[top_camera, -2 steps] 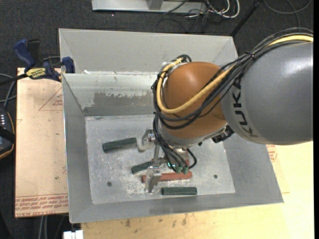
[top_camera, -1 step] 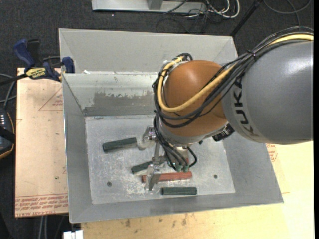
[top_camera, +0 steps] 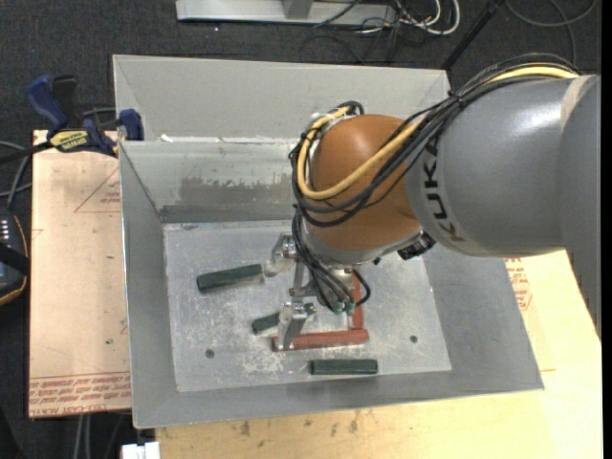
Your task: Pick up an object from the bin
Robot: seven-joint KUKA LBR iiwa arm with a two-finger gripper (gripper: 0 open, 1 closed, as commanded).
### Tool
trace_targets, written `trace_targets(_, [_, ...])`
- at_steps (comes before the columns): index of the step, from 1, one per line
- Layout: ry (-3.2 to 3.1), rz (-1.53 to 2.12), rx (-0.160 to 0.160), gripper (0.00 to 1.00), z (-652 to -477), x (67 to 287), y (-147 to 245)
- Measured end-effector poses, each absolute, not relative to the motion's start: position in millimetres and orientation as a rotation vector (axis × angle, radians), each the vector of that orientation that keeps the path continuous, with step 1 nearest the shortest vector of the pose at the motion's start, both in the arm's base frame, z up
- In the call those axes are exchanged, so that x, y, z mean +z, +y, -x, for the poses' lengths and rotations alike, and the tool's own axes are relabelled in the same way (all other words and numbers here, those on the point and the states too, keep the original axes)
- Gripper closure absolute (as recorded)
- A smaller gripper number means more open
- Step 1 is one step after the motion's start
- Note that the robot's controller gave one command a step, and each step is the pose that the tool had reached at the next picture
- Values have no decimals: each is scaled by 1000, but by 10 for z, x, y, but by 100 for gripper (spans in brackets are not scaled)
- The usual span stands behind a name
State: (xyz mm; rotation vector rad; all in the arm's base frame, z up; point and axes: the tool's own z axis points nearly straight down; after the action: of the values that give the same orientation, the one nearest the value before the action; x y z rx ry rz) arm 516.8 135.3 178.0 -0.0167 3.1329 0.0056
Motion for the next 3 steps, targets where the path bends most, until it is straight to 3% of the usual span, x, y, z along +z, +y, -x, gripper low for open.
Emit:
trace_targets(1, [3110, -249, 13, 100, -5474, 784, 1280])
trace_targets(2, [3110, -249, 13, 100, -5474, 784, 1280])
trace_targets(3, [3140, -137, 3, 100, -5695, 932, 1165])
